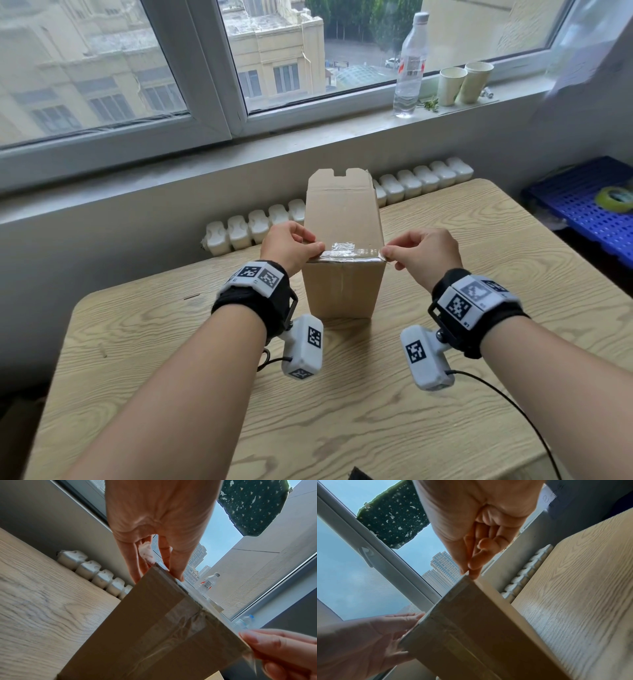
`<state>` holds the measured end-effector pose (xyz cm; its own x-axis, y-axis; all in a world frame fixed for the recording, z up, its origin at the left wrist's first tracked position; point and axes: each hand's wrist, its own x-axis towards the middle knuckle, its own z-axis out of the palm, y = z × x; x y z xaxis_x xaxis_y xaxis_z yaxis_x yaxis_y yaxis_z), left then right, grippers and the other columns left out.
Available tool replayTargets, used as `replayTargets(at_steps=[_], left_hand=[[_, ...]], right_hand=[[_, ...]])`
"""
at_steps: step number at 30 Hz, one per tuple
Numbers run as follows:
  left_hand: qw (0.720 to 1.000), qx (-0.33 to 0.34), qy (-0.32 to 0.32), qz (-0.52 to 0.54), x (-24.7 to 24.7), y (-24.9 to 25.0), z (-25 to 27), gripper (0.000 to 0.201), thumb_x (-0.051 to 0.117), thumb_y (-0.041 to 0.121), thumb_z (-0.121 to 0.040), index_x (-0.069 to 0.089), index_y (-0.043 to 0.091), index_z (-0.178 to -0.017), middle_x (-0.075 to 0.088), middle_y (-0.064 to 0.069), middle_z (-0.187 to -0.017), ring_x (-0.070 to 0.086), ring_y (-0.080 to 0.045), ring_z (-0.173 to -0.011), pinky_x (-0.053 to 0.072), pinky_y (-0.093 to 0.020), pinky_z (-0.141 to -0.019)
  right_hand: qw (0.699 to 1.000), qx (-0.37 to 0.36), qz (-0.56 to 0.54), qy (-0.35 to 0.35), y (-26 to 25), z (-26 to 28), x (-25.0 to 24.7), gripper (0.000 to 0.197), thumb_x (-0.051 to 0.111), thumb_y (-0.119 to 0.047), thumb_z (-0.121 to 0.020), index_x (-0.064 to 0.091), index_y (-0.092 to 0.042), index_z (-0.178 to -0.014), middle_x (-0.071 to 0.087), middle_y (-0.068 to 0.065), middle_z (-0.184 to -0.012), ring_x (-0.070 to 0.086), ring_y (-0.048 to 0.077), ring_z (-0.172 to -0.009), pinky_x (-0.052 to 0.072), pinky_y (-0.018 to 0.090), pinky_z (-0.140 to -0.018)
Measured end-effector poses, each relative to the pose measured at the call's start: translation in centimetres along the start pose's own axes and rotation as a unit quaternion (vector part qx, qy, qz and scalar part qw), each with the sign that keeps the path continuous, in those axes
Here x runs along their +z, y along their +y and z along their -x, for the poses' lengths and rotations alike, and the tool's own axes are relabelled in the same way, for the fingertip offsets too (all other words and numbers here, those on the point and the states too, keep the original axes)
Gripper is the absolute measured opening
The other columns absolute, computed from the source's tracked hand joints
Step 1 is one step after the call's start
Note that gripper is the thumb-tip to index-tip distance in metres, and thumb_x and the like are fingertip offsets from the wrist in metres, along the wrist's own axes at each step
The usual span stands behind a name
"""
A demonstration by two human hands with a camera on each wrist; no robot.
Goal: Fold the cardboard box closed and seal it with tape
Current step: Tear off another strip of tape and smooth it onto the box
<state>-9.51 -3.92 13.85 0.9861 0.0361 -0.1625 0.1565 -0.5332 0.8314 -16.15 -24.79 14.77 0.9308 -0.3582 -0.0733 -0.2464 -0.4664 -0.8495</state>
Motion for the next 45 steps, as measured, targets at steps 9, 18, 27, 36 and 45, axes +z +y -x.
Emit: replayTargets(at_steps=[9,18,27,36,45], left_hand=[[1.000,-0.003,0.001,0.001,0.1,0.1,0.0,0.023,0.083,0.021,-0.072,0.060,0.022,-0.074,0.063,-0.004,-0.092,0.064,-0.020,-0.090,0.056,-0.042,-0.087],[1.000,-0.001,-0.001,0.004,-0.1,-0.1,-0.3,0.022,0.084,0.019,-0.071,0.062,0.020,-0.075,0.066,-0.005,-0.093,0.062,-0.012,-0.076,0.055,-0.028,-0.073],[1.000,-0.006,-0.013,0.000,-0.1,0.1,-0.5,0.021,0.084,0.015,-0.071,0.064,0.015,-0.077,0.067,0.000,-0.078,0.060,-0.001,-0.055,0.046,-0.011,-0.050],[0.975,-0.096,-0.071,0.187,-3.2,-1.2,-0.2,0.008,0.057,0.020,-0.096,0.060,0.013,-0.097,0.070,-0.008,-0.099,0.067,-0.023,-0.094,0.057,-0.038,-0.082],[0.962,-0.097,-0.150,0.208,-4.6,-3.3,1.5,0.027,0.075,0.004,-0.078,0.068,0.011,-0.103,0.073,-0.005,-0.093,0.070,-0.016,-0.086,0.055,-0.031,-0.082]], right_hand=[[0.992,-0.043,0.054,-0.103,1.2,0.1,-0.4,0.032,0.075,-0.006,-0.071,0.065,-0.021,-0.097,0.072,-0.005,-0.079,0.068,0.009,-0.079,0.055,0.029,-0.078],[0.980,-0.114,0.146,-0.072,0.7,-0.6,-0.6,0.017,0.076,-0.013,-0.074,0.066,-0.026,-0.077,0.068,-0.011,-0.071,0.066,0.008,-0.076,0.055,0.031,-0.082],[0.921,-0.198,0.324,-0.082,-1.8,-1.2,0.3,0.015,0.060,-0.010,-0.082,0.062,-0.025,-0.083,0.058,-0.008,-0.085,0.057,0.016,-0.082,0.043,0.028,-0.071],[0.973,-0.090,0.205,-0.060,-1.3,-1.3,1.2,0.017,0.066,-0.033,-0.082,0.055,-0.026,-0.092,0.062,-0.008,-0.081,0.060,0.017,-0.080,0.049,0.032,-0.074],[0.980,-0.081,0.172,-0.063,-0.6,-1.4,1.4,0.019,0.067,-0.034,-0.085,0.053,-0.029,-0.097,0.057,-0.014,-0.076,0.059,0.017,-0.079,0.045,0.031,-0.074]])
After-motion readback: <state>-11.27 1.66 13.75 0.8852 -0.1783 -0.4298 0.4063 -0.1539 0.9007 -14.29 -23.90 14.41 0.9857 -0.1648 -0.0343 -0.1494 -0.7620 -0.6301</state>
